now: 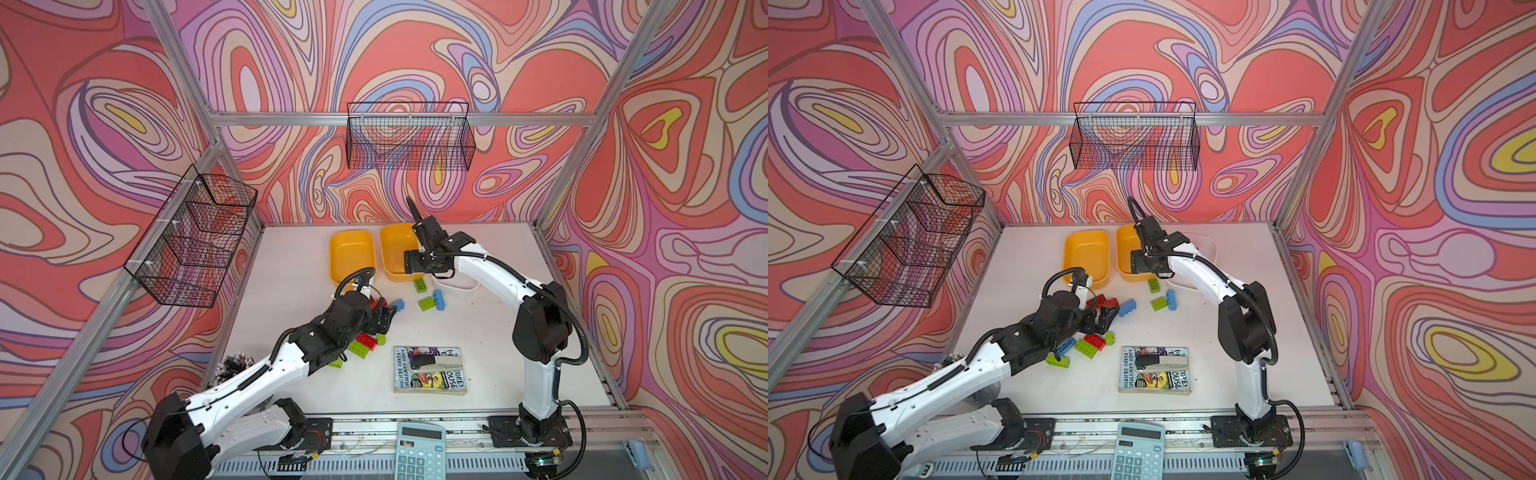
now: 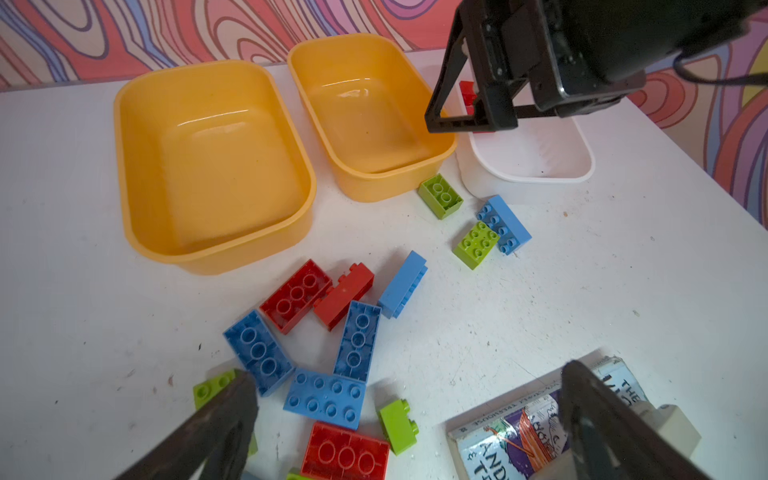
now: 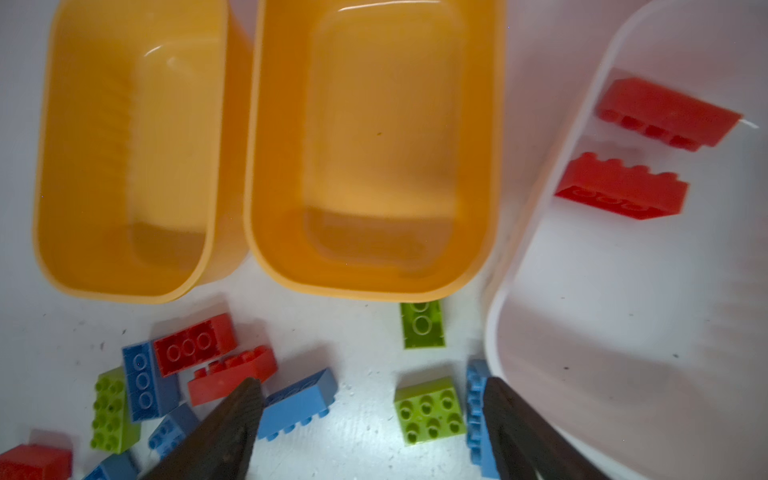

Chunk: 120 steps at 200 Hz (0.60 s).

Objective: Sort the legos into containers by color
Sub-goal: 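Open the right gripper to drop the red brick into the white bin, then reach the right gripper to a red brick among the pile and grasp it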

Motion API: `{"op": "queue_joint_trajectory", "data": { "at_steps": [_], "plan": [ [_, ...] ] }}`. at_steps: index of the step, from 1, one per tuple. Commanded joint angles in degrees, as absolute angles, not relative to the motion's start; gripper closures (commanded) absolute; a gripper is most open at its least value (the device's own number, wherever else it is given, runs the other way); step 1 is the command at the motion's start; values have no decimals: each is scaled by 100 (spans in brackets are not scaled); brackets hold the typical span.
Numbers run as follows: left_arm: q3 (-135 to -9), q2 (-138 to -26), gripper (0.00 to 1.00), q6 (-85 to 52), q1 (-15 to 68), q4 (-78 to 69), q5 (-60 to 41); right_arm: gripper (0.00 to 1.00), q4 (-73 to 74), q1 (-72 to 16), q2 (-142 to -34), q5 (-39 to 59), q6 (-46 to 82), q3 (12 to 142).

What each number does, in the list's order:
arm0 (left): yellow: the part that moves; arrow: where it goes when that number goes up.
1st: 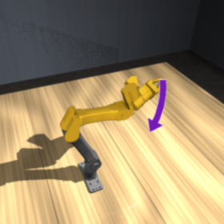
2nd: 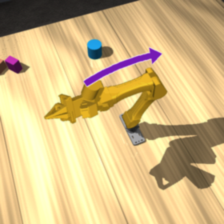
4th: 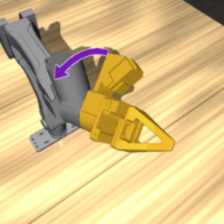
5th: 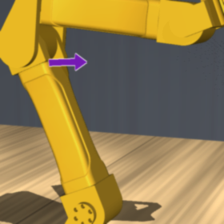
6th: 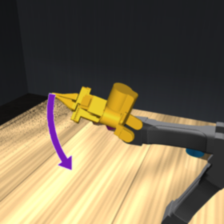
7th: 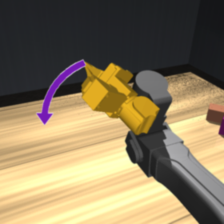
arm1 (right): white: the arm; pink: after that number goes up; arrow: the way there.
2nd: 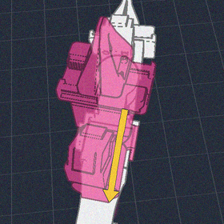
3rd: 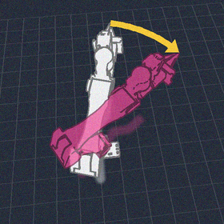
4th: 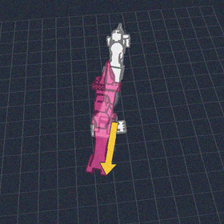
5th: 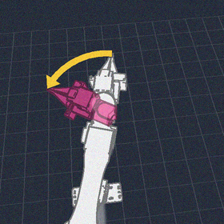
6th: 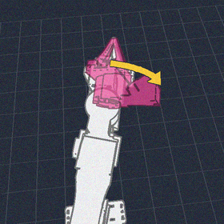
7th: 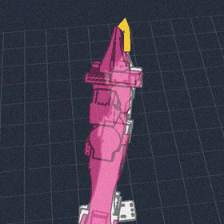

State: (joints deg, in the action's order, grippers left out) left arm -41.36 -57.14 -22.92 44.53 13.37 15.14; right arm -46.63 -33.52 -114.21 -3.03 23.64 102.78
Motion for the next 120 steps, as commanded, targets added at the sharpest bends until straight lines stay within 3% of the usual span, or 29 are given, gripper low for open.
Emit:
{"op": "queue_joint_trajectory", "data": {
  "at_steps": [1, 61, 120],
  "plan": [
    [-3810, -4979, 0, -2841, 4420, 2005, 1947, 12, -4562, -3632, -11490, -109, 2511, 10151],
    [-3639, -4056, 0, -3155, 4421, 2772, 2153, 11, -4656, -4438, -12560, 80, 2270, 10840],
    [-3621, -3586, 0, -3178, 4421, 3035, 2295, 10, -4651, -4702, -13085, -46, 2059, 11074]
  ]
}}
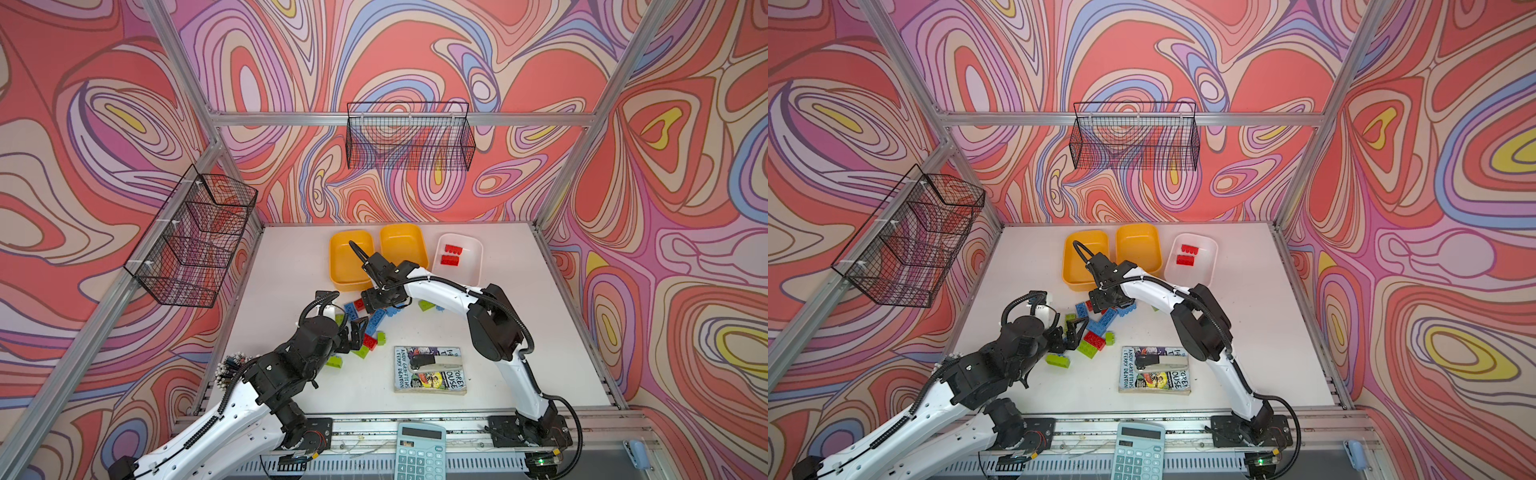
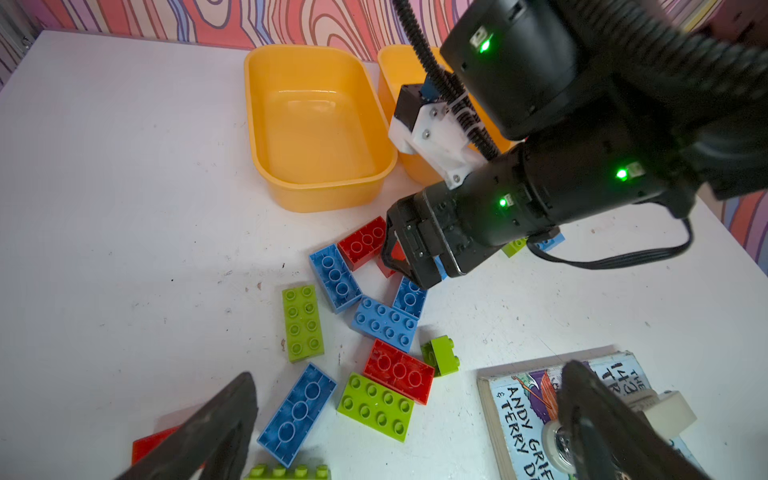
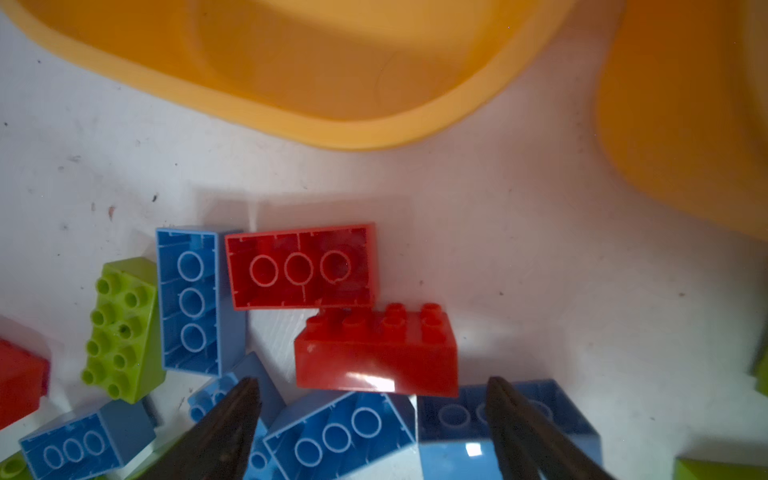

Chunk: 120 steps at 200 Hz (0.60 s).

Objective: Sort the legos into containers by color
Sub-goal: 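Reach the right gripper to a red brick among the pile and grasp it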

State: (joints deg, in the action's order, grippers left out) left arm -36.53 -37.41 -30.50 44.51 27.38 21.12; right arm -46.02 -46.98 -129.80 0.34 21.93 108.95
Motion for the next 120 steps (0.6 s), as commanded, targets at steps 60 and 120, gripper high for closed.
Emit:
{"op": "queue_joint_trajectory", "data": {
  "at_steps": [60, 120],
  "plan": [
    [-3665, -3555, 0, -3025, 4421, 3099, 2354, 10, -4650, -4716, -13459, -221, 1726, 11290],
    [-3719, -3685, 0, -2910, 4421, 3037, 2372, 14, -4644, -4742, -13652, -245, 1707, 11351]
  ]
}}
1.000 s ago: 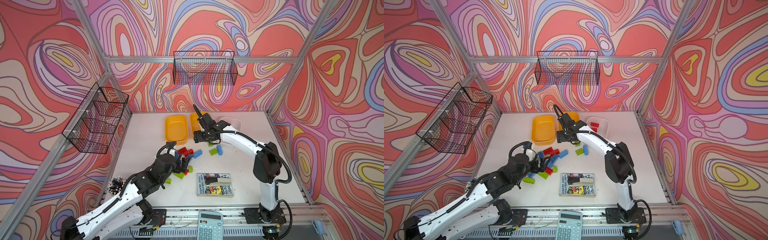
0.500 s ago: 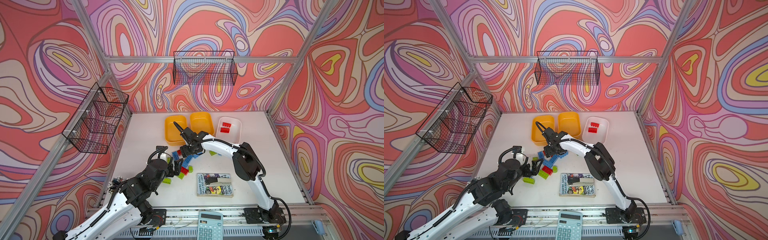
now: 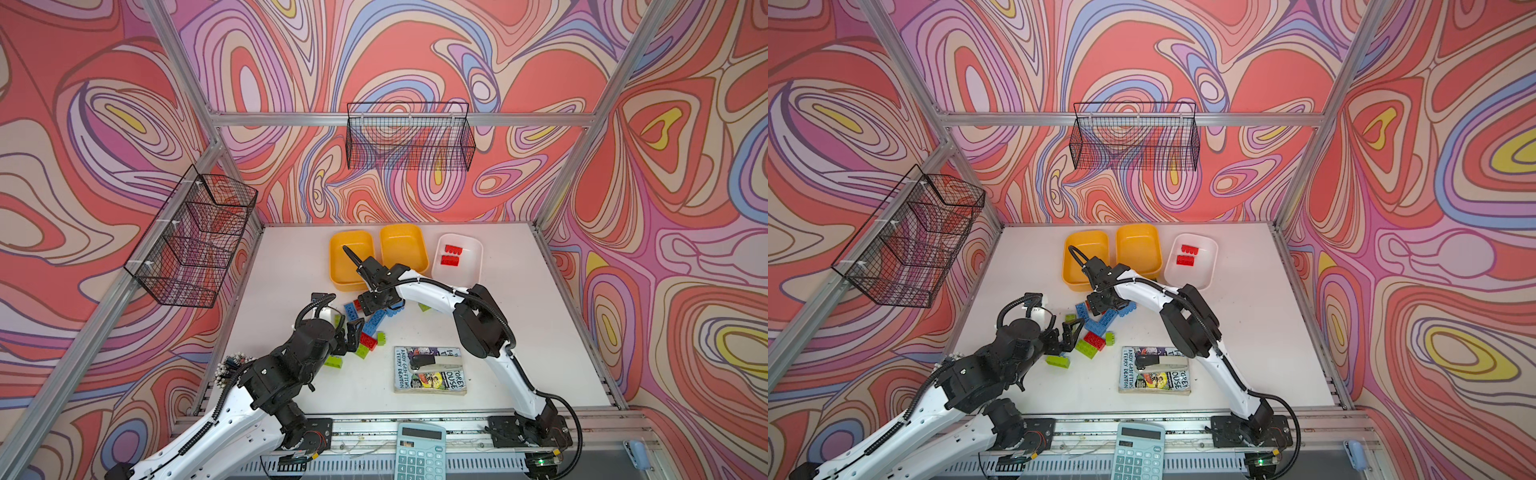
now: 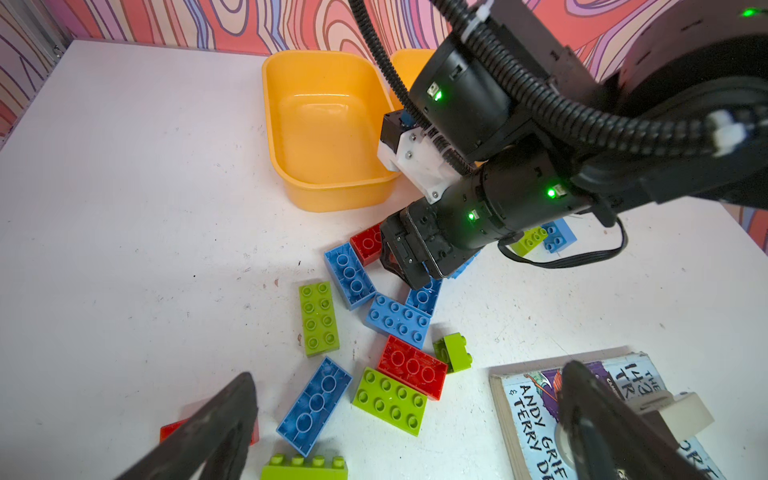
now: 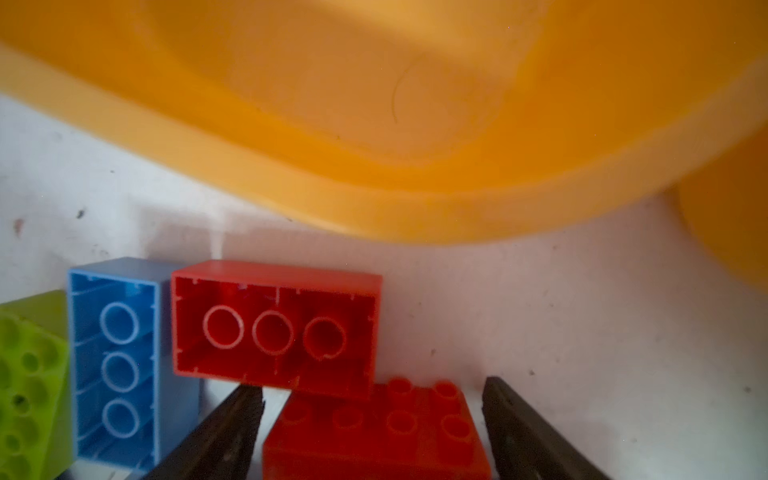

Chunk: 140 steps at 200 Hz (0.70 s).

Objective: Sort the legos into containers by color
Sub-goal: 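Reach the right gripper to a red brick among the pile and grasp it, then carry the red brick to the white bin and release it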

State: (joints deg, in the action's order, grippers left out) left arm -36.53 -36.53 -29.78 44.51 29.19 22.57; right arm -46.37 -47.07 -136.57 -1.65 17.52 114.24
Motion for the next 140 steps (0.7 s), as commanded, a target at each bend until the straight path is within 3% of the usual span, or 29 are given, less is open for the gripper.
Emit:
{"op": "queue_joint_trajectory", "data": {
  "at_steps": [1, 57, 102, 140],
  "plan": [
    [-3714, -3684, 0, -2910, 4421, 3035, 2377, 14, -4642, -4740, -13651, -241, 1710, 11344],
    [-3709, -3891, 0, -2839, 4421, 2794, 2349, 36, -4602, -4744, -13456, -426, 1856, 11227],
    [-3766, -4294, 0, -2745, 4417, 2412, 2205, 39, -4784, -4626, -12584, -846, 2072, 11090],
    [-4007, -5064, 0, -2545, 4421, 1947, 2018, 39, -4922, -3910, -11650, -1085, 2180, 10511]
  ]
}}
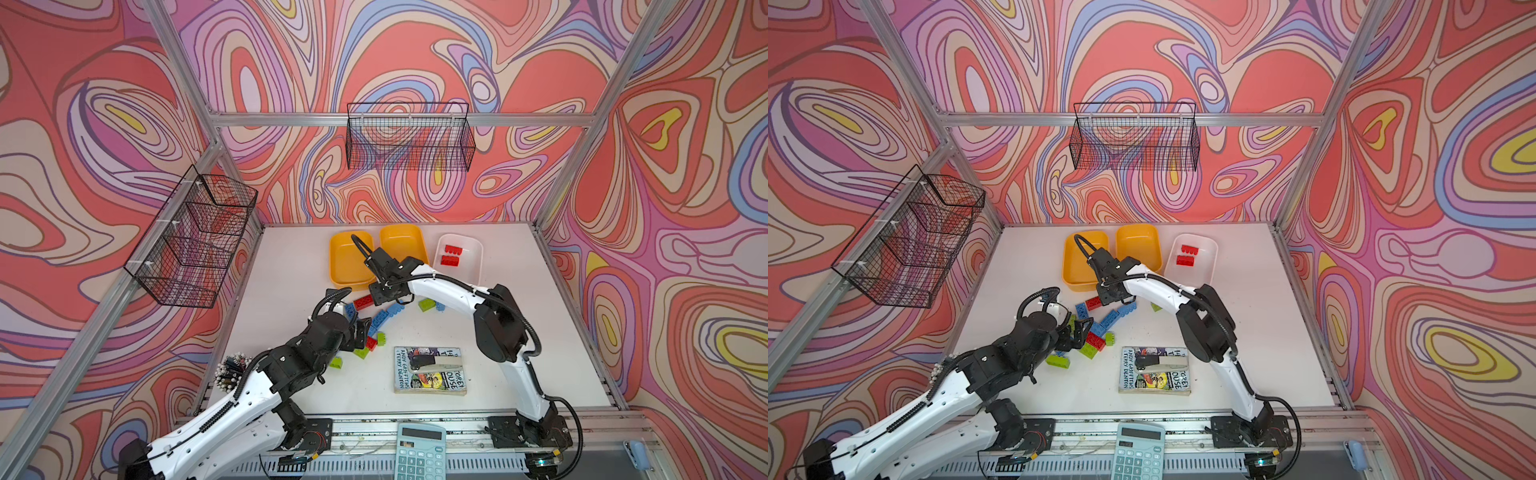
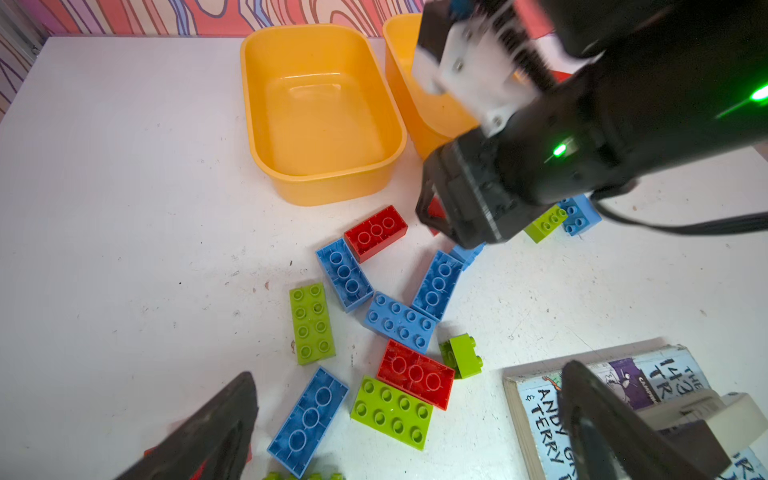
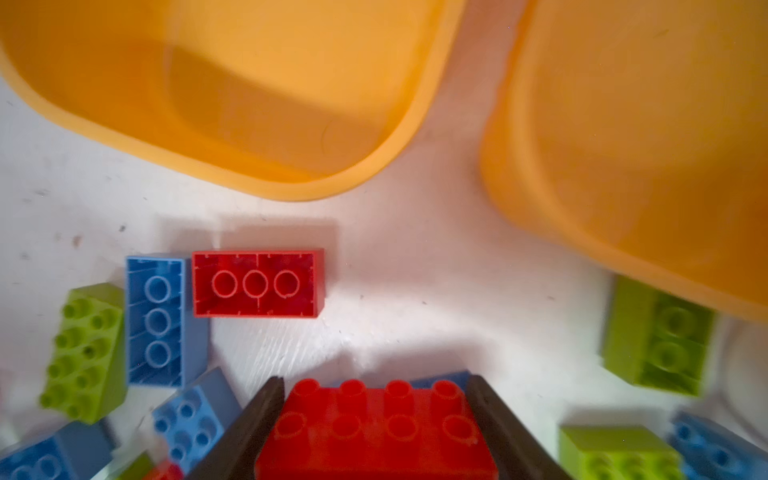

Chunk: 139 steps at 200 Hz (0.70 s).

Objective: Sort the legos into containers by color
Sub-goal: 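Carry the red brick to the white bin and release it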

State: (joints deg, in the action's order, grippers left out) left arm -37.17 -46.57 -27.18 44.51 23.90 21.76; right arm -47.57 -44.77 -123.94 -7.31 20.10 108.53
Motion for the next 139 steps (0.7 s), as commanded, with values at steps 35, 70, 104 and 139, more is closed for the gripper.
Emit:
{"op": "queue_joint_trajectory", "data": {
  "at_steps": [35, 70, 104, 139],
  "plan": [
    [-4404, -5927, 0, -2473, 4413, 1589, 1857, 39, -4677, -2978, -11080, -1182, 2244, 9790],
    [-4800, -6634, 0, -2482, 4366, 1556, 1731, 39, -4456, -2318, -11181, -1197, 2404, 9562],
    [-5205, -7224, 0, -2771, 4055, 1736, 1659, 39, -4222, -1995, -11597, -1120, 2446, 9618],
    [-5459, -7628, 0, -3262, 3519, 2057, 1444, 39, -4186, -1749, -12159, -1051, 2436, 9963]
  ]
}}
